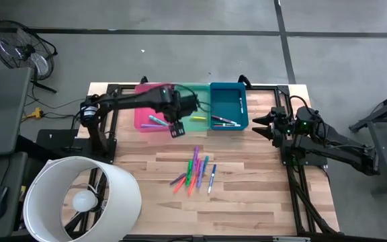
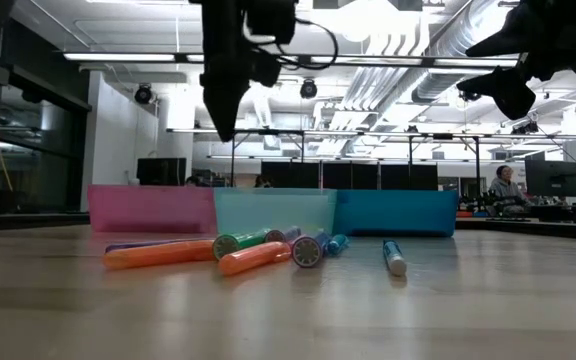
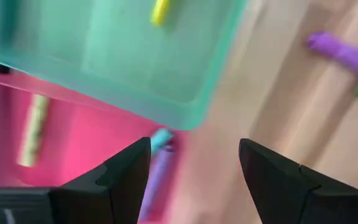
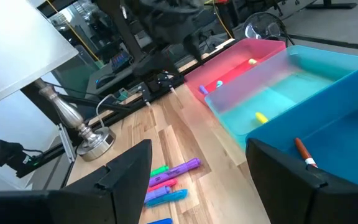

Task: Pick & Place Markers
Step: Put the purple pen into the green bin

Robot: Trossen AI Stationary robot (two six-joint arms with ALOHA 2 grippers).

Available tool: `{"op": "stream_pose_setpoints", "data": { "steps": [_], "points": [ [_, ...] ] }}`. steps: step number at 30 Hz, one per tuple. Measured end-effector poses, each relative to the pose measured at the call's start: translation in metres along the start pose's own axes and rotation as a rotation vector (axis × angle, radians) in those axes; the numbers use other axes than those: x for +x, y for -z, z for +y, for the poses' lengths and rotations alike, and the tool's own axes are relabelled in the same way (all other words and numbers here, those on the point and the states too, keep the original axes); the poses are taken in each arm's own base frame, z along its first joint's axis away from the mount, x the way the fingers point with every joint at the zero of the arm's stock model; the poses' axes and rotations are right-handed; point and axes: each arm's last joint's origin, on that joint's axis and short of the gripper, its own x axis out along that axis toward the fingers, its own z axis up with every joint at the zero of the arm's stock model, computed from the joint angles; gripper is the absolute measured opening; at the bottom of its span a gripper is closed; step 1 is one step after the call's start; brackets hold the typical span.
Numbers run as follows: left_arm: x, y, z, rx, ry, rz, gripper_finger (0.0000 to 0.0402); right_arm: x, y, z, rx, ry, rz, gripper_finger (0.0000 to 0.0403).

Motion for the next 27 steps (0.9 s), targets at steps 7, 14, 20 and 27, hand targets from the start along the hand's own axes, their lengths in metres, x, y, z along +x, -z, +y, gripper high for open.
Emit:
{"op": "stream_pose_setpoints", "data": {
  "steps": [7,14,20,27],
  "points": [
    [-0.008,0.008,-0.049,-0.194,0.046,-0.004,0.0240,0.000,0.000,0.000,0.000,0.000,0.000,0.0250],
    [-0.017,0.020,-0.090,-0.344,0.102,0.015,0.0240,0.000,0.000,0.000,0.000,-0.001,0.001,0.0250],
    [-0.016,0.030,-0.114,-0.472,0.132,0.059,0.0240,0.000,0.000,0.000,0.000,0.000,0.000,0.0250],
    [-0.008,0.038,-0.143,-0.472,0.196,0.028,0.0240,0.000,0.000,0.000,0.000,-0.001,0.001,0.0250]
  ]
}}
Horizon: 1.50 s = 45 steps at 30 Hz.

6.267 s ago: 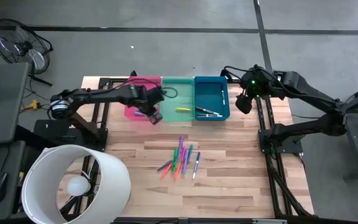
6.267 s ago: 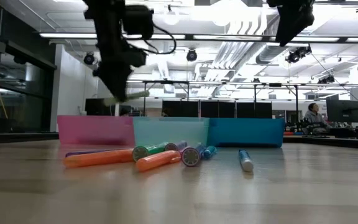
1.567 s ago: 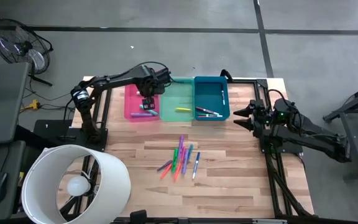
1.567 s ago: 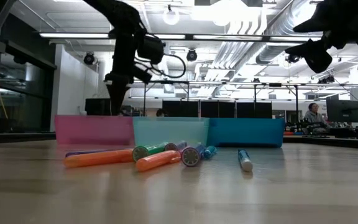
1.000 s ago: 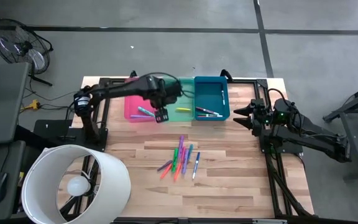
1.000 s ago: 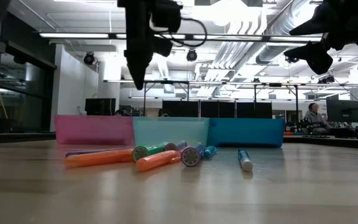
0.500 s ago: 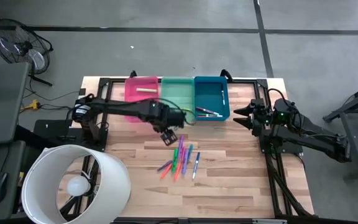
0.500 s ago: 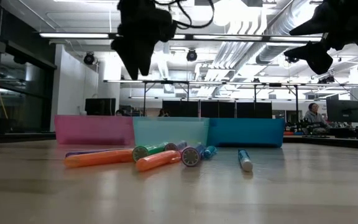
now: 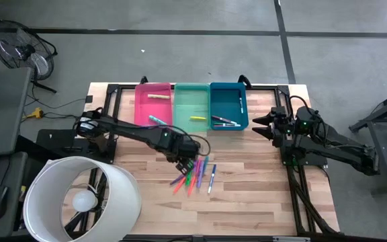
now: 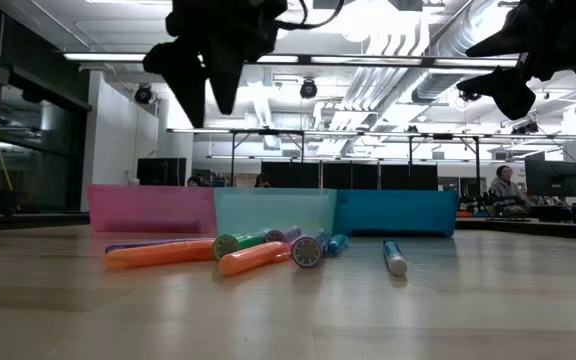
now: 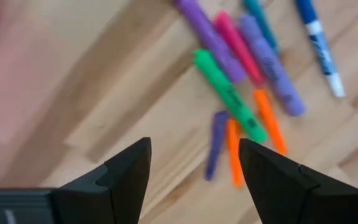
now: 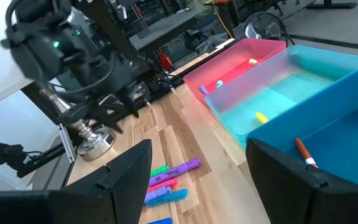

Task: Pick & Place Markers
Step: Put the purple pen into the green bin

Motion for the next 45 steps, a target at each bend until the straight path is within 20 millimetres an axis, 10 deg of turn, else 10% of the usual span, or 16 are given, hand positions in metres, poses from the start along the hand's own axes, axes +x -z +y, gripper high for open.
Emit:
{"op": "stream_pose_setpoints", "data": {
  "steps": [21,45],
  "points": [
    [0.053,0.074,-0.023,0.023,0.064,0.066,0.0240,0.000,0.000,0.000,0.000,0.000,0.000,0.0250],
    [0.112,0.070,-0.027,0.159,-0.016,0.122,0.0240,0.000,0.000,0.000,0.000,-0.001,0.001,0.0250]
  ]
}}
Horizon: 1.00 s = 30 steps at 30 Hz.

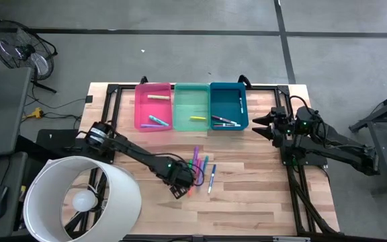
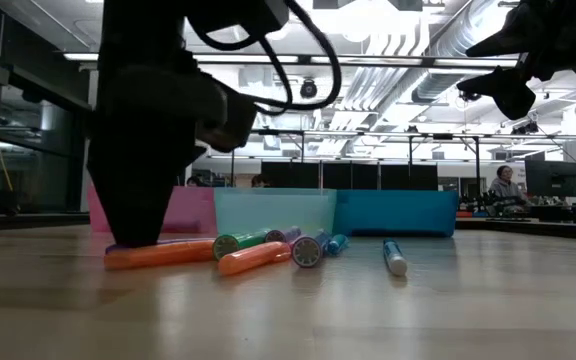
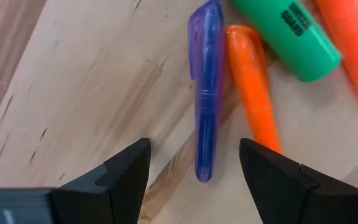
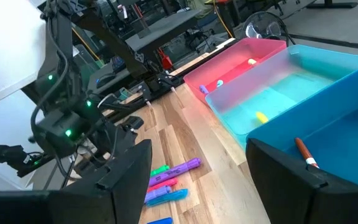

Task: Pick & Place Markers
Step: Put the purple pen into the green bin

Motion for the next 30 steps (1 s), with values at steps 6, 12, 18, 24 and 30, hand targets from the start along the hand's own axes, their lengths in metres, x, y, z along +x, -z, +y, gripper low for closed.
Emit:
{"op": "stream_pose_setpoints", "data": {
  "steps": [6,12,18,24,30],
  "points": [
    [0.003,-0.009,0.003,0.018,0.002,0.015,0.0240,0.000,0.000,0.000,0.000,0.000,0.001,0.0250],
    [-0.001,-0.024,0.009,0.019,0.017,0.027,0.0240,0.000,0.000,0.000,0.000,0.000,0.001,0.0250],
    [-0.003,-0.039,0.011,-0.007,0.039,-0.047,0.0240,0.000,0.000,0.000,0.000,0.000,0.001,0.0250],
    [0.006,-0.041,0.010,-0.020,0.000,-0.072,0.0240,0.000,0.000,0.000,0.000,0.000,0.001,0.0250],
    [0.016,-0.038,0.009,-0.077,-0.026,-0.049,0.0240,0.000,0.000,0.000,0.000,0.000,0.001,0.0250]
  ]
}}
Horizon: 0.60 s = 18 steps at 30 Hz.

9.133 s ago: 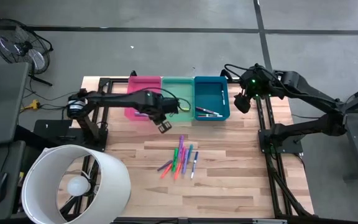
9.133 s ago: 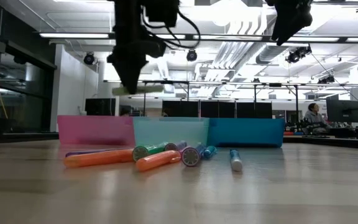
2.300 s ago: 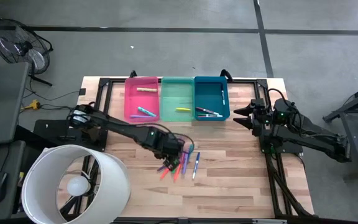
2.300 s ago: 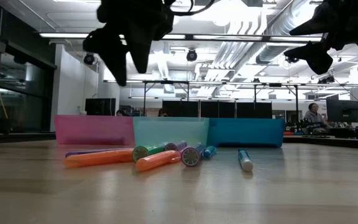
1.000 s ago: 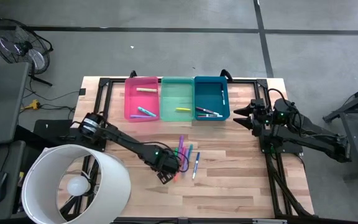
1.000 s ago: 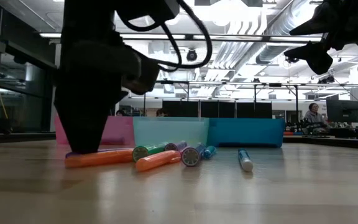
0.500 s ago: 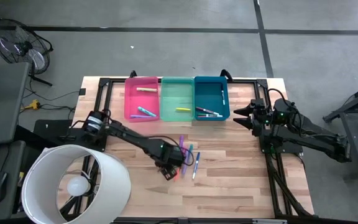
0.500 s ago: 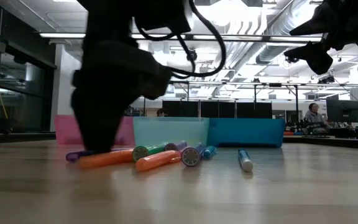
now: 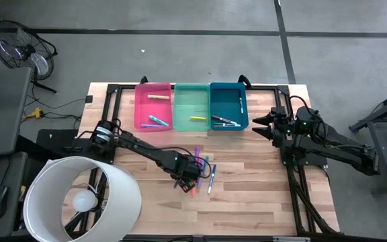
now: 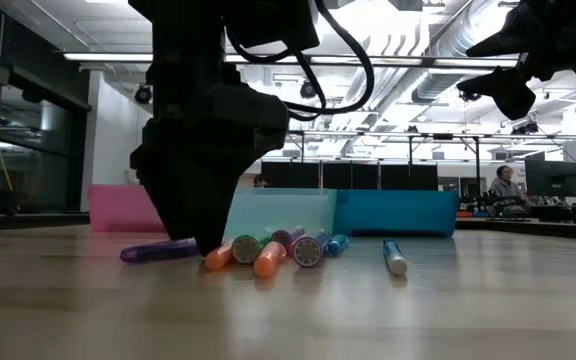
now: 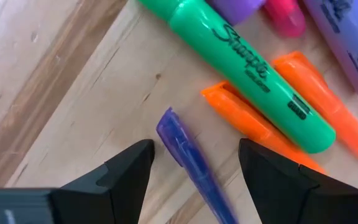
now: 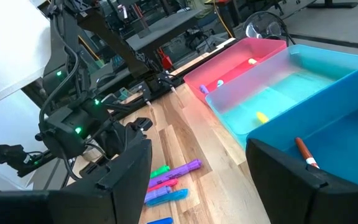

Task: Pick & Place Markers
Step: Put the purple pen into the green bin

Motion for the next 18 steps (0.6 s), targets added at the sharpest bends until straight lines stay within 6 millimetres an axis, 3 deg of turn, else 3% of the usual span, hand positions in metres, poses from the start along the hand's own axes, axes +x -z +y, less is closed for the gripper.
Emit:
{"op": "stream_pose_setpoints", "data": {
  "steps": [8,18],
  "points": [
    [0.000,0.010,-0.002,-0.049,-0.016,0.051,0.0232,0.000,0.000,0.000,0.000,0.000,0.000,0.0250],
    [0.001,0.017,-0.004,-0.077,-0.013,0.095,0.0141,0.000,0.000,0.000,0.000,-0.001,0.000,0.0250]
  ]
}}
